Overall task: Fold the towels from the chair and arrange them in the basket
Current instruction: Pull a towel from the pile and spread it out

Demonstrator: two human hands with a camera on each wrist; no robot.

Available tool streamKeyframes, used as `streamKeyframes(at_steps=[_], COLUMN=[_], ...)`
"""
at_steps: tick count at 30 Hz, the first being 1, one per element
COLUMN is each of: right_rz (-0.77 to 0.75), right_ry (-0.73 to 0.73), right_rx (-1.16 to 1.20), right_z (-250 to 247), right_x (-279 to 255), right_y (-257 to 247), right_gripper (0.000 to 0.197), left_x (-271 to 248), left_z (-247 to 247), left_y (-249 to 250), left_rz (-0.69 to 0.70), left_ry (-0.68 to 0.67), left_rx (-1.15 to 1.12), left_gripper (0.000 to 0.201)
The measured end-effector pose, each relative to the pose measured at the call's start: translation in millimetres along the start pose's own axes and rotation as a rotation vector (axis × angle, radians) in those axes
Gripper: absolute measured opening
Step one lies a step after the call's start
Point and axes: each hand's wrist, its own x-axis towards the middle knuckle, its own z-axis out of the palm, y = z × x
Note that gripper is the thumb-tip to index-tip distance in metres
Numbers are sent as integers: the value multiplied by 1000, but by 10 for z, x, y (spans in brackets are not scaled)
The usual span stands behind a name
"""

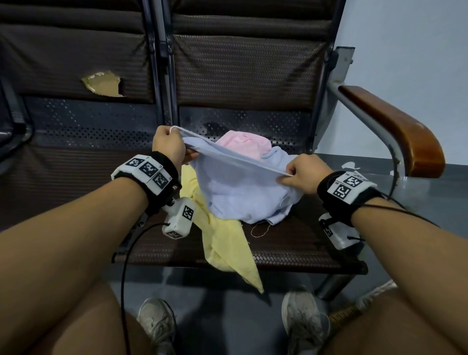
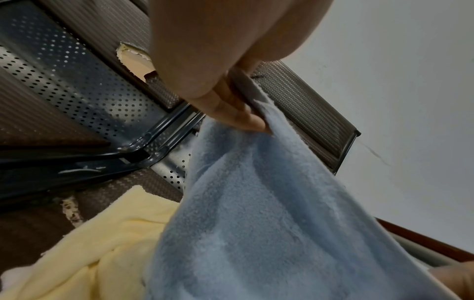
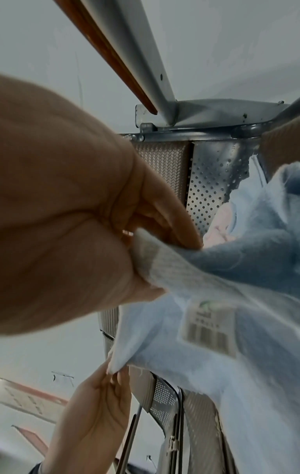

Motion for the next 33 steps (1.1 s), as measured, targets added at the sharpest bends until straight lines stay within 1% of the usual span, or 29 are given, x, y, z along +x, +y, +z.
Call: streamKeyframes(at_steps=[1, 3, 4, 6, 7, 8, 10, 11, 12, 14, 15, 17, 18, 21, 23, 26, 27, 28, 30, 33], right_rz=[3, 21, 31, 23, 18, 5, -39, -40, -35, -14, 4, 47, 73, 108, 110, 143, 157, 154, 118, 89], right_ry=[30, 140, 199, 255, 241, 184, -15, -100, -147, -152, -139, -135, -154, -195, -129, 128, 197, 230, 230, 149], right_rx=[20, 101, 131, 137, 137, 120, 29, -15, -35, -34, -36, -43, -56, -52, 28, 224, 285, 324, 389, 376], right_z=[-5, -17, -27, -34, -39, -35, 21, 64, 106, 153, 155, 163, 184, 254, 236, 146, 127, 118, 105, 64], right_x=[-6, -22, -33, -29, -26, -27, -42, -57, -65, -49, -35, -18, -17, -45, -38, -5, -9, -13, -27, -43], right_y=[5, 25, 36, 72, 83, 83, 50, 21, 6, 28, 43, 72, 78, 83, 110, 162, 175, 182, 161, 131], right_gripper=[43, 15, 8, 19, 20, 20, 12, 13, 19, 27, 27, 25, 26, 29, 24, 9, 10, 14, 14, 28], left_x=[10, 33, 38, 49, 57, 57, 58, 59, 53, 50, 67, 112, 135, 156, 180, 198, 192, 182, 153, 61], left_z=[-8, -28, -44, -69, -80, -83, -78, -78, -82, -105, -121, -169, -189, -201, -210, -255, -273, -286, -281, -268], left_y=[1, -28, -48, -78, -89, -87, -91, -104, -114, -141, -157, -169, -163, -143, -151, -146, -135, -121, -97, -35], left_rz=[5, 10, 6, -10, -19, -28, -41, -41, -39, -54, -74, -91, -90, -103, -83, -17, 7, 29, 59, 59], left_ry=[-3, -23, -34, -43, -48, -54, -65, -67, -72, -87, -87, -41, -17, -28, -36, 2, 21, 40, 70, 20], left_rx=[10, 48, 63, 85, 86, 76, 30, 27, 51, 131, 157, 186, 201, 163, 221, 365, 403, 420, 412, 332], left_gripper=[16, 16, 17, 22, 25, 26, 28, 27, 23, 14, 12, 18, 18, 16, 20, 26, 29, 32, 36, 39])
